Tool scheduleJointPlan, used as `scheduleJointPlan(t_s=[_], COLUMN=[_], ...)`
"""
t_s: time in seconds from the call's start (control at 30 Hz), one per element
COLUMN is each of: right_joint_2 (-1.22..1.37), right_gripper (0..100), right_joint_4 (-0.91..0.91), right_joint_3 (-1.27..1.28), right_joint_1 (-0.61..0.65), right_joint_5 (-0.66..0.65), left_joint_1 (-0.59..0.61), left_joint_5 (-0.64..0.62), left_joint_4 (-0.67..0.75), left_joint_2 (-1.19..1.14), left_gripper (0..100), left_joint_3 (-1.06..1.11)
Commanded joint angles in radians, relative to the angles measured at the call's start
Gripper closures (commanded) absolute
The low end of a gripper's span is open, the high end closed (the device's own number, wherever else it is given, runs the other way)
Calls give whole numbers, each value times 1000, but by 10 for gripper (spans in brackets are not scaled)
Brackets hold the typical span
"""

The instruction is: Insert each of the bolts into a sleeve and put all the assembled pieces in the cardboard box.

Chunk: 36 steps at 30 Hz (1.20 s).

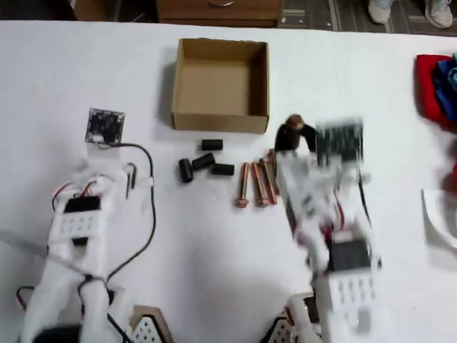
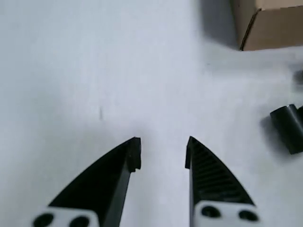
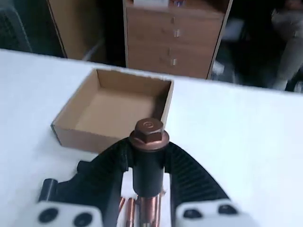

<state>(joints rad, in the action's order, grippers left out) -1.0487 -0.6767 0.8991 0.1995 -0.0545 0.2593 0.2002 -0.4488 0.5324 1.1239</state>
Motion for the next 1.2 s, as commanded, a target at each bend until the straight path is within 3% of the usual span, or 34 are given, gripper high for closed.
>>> scheduleJointPlan(t_s=[0.0, 0.13, 0.23, 0.43, 0.63, 0.77, 1.17], right_joint_2=[409, 786, 1058, 1561, 1942, 2078, 2189], right_gripper=[978, 978, 978, 978, 978, 978, 978], right_joint_4=[-131, -305, -414, -572, -619, -618, -595], right_joint_3=[-394, -801, -1128, -1763, -2300, -2424, -2426], right_joint_1=[-10, -4, 4, 5, 10, 44, 62], right_joint_5=[77, 167, 212, 222, 219, 219, 219], left_joint_1=[-11, -8, -9, -9, -9, -9, -9], left_joint_5=[6, 5, -37, -49, -54, -55, -55], left_joint_4=[-15, -224, -292, -313, -313, -313, -313], left_joint_2=[-238, -454, -546, -557, -559, -559, -559], left_gripper=[831, 831, 831, 831, 831, 832, 832], left_joint_3=[-128, -372, -458, -475, -475, -475, -475])
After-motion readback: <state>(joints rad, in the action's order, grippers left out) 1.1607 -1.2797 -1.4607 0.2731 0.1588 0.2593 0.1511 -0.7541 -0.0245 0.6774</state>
